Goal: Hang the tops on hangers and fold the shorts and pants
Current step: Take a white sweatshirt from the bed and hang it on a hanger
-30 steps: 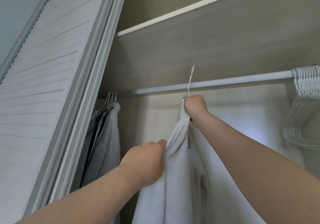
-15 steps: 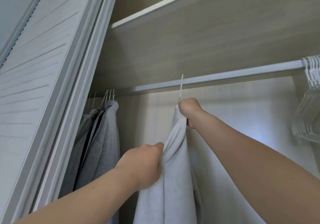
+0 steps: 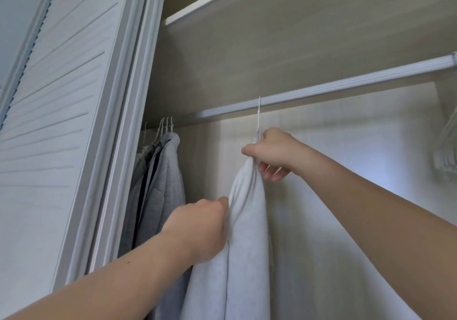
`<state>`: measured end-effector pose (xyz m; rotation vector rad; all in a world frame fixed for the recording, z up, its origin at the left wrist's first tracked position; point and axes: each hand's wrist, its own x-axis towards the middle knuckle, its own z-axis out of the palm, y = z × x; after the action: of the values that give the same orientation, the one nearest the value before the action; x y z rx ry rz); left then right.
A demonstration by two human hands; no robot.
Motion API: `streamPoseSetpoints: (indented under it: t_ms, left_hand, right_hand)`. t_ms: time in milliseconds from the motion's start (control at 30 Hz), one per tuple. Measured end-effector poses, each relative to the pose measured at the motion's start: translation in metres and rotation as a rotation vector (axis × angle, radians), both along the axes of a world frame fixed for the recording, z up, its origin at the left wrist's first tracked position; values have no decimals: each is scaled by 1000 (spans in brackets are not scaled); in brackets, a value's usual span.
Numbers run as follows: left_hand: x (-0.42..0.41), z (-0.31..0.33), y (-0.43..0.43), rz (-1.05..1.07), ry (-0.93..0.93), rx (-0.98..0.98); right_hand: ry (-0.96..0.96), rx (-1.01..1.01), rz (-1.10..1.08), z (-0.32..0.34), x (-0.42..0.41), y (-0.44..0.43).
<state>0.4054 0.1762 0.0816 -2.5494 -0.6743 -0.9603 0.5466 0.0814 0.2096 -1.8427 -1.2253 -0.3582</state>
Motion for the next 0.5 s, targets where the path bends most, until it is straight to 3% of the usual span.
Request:
streamPoseSetpoints:
  t_ms: [500]
  left_hand:
    - [-32, 8, 32, 256, -25, -74]
  right_hand:
    - [-25, 24, 247, 2, -30, 104]
